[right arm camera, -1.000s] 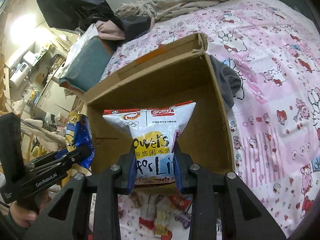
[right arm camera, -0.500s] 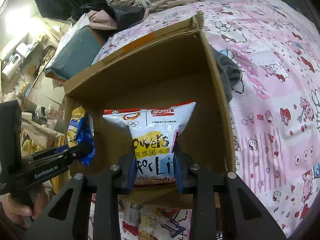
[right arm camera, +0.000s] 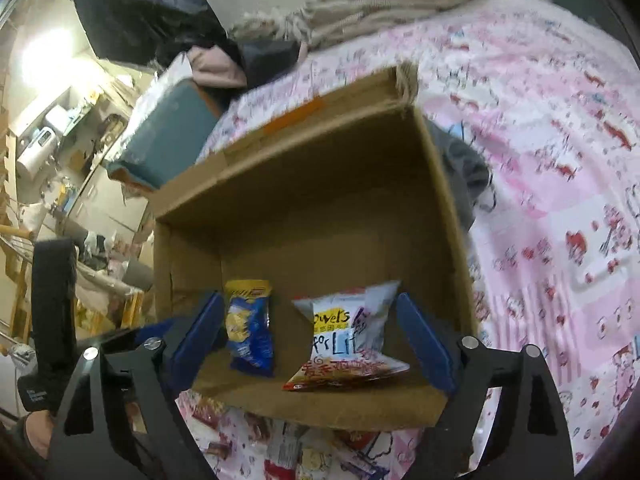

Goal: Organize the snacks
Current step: 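Lower both held chip bags into the cardboard box and open both tools, then grasp the chocolate wafer stick with the left tool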

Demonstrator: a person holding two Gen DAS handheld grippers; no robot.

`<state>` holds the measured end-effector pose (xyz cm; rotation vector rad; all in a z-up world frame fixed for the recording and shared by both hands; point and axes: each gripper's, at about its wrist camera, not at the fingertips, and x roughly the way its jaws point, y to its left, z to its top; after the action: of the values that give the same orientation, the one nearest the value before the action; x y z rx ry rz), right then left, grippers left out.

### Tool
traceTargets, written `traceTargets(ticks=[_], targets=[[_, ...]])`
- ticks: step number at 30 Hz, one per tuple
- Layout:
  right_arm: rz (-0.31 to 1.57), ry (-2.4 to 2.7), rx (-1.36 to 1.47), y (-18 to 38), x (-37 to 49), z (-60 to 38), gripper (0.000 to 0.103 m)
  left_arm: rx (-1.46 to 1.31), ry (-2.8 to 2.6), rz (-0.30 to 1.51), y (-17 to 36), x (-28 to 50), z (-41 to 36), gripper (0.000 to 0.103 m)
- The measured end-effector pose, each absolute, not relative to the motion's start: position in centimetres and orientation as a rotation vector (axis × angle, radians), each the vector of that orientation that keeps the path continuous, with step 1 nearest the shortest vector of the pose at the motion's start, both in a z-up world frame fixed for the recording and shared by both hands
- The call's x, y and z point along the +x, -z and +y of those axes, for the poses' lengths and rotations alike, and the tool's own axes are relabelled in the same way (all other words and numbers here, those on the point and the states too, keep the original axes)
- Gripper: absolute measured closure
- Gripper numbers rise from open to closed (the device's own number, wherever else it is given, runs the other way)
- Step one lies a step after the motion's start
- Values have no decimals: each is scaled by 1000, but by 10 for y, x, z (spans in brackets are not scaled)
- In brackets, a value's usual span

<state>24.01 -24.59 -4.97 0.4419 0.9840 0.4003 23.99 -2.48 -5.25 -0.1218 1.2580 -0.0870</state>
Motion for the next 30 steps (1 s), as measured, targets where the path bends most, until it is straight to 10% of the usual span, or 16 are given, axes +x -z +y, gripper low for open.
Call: traceTargets(ticks=[30], targets=[[965,-348,390,22,189,-265,12,-106,93,1008,-8,181,-4,18]])
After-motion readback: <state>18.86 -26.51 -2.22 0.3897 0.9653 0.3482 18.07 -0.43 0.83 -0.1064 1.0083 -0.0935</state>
